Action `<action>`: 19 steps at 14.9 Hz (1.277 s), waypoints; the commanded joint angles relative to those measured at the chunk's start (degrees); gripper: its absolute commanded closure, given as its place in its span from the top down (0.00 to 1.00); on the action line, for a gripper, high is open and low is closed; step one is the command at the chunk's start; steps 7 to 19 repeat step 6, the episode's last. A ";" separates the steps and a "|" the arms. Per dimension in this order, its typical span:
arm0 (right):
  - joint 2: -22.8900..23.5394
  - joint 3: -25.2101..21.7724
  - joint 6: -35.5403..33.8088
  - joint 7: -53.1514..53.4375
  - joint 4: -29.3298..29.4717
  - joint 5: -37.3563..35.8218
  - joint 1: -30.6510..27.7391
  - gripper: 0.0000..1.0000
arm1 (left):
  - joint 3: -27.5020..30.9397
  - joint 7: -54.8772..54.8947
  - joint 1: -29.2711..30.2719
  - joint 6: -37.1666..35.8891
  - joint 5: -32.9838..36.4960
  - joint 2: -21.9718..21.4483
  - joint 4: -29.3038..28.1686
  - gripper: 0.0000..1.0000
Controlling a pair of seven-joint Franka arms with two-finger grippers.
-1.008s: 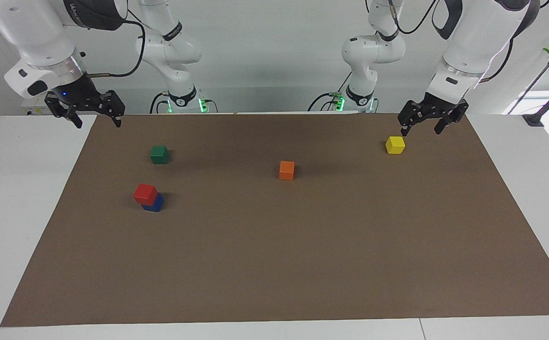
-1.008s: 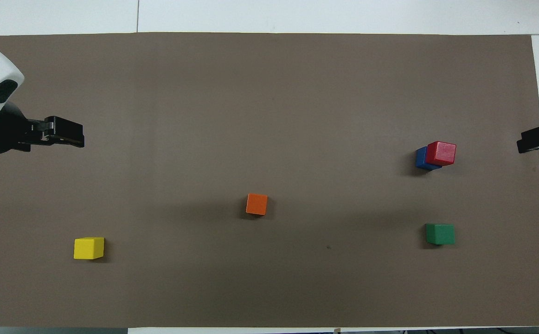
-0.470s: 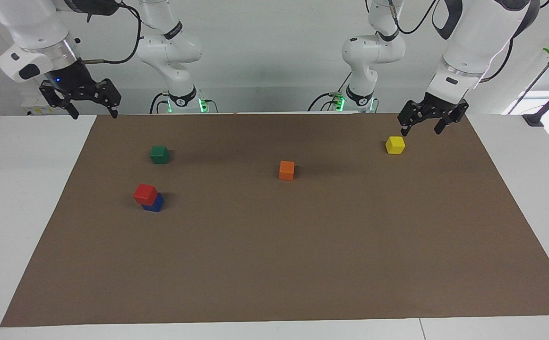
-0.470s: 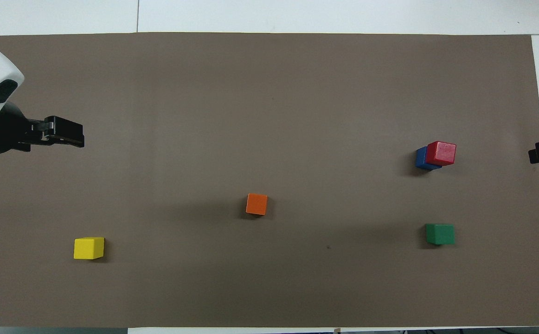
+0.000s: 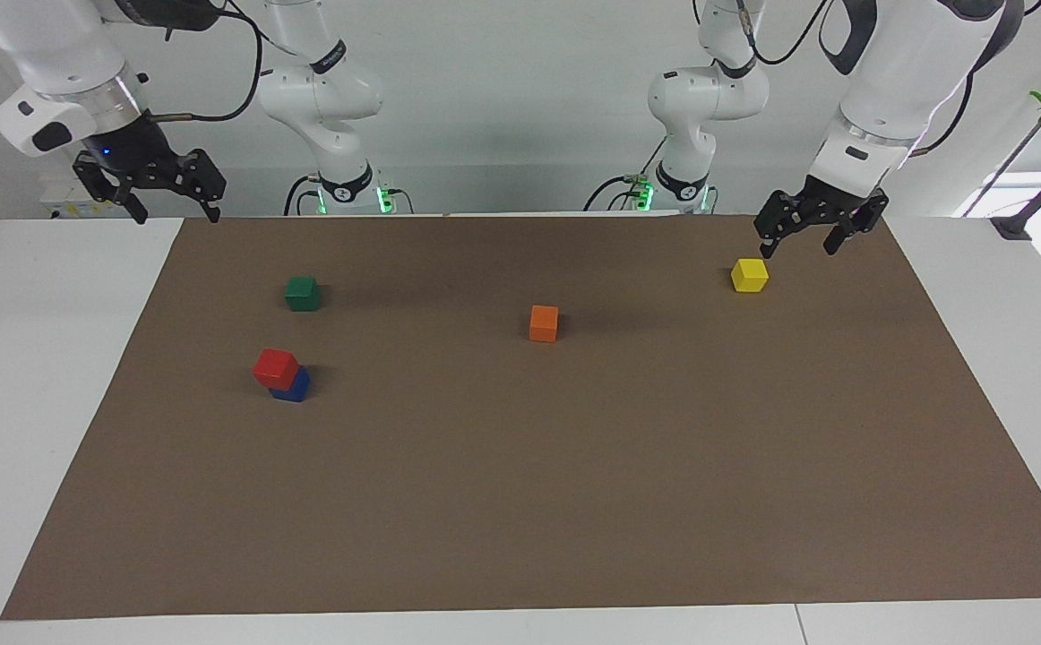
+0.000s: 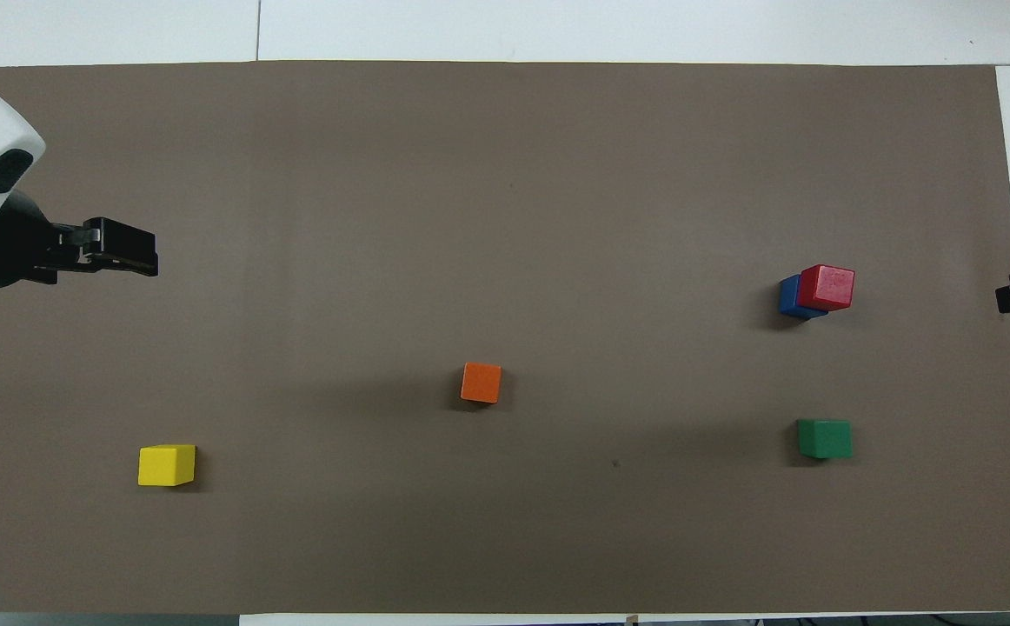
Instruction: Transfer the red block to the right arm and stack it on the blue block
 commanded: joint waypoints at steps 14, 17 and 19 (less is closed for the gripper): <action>-1.03 -0.07 -0.35 -1.48 -1.15 1.16 -0.76 1.00 | 0.48 0.55 -0.18 -0.03 -0.29 -1.34 -1.17 1.00; -1.03 -0.07 -0.35 -1.48 -1.15 1.16 -0.76 1.00 | 0.48 0.55 -0.18 -0.03 -0.29 -1.34 -1.17 1.00; -1.03 -0.07 -0.35 -1.48 -1.15 1.16 -0.76 1.00 | 0.48 0.55 -0.18 -0.03 -0.29 -1.34 -1.17 1.00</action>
